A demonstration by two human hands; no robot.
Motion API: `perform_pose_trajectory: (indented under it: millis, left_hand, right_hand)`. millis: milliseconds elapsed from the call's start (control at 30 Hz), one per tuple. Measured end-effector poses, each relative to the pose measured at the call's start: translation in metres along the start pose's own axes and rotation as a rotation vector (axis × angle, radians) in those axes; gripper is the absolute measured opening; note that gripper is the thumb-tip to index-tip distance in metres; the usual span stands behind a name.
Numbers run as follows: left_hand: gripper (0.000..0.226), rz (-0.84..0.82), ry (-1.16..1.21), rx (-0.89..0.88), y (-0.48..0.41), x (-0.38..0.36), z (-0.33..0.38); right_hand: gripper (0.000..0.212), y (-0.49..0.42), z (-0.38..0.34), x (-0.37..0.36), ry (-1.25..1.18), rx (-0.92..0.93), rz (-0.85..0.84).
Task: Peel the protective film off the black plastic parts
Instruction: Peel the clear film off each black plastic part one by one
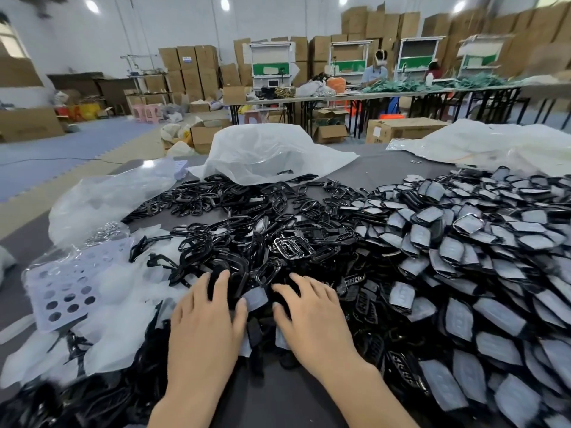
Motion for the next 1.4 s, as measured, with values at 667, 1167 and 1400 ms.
perform_pose_trajectory:
  millis: [667,1167,1400]
  left_hand:
    - [0.036,0.193,0.481,-0.387,0.011,0.029,0.053]
    - [0.032,0.076,0.683,0.063,-0.005,0.01,0.0]
    - [0.033,0.118,0.504,-0.077,-0.001,0.027,0.016]
  right_hand:
    - [0.017,0.006,0.013,0.016,-1.236,-0.211,0.088]
    - [0.015,0.003,0.037,0.018,-1.241,-0.335,0.137]
    - [0.039,0.001,0.031,0.018,-1.203,-0.281,0.081]
Point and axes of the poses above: each hand's wrist, its own y-axis away from the middle knuckle, its own x-axis out of the back of the hand, z = x × y, the point moved 9 cm from there along -y, towards the middle knuckle, and after that the axes turned 6 degrees about -y, right-handed, at the moved point
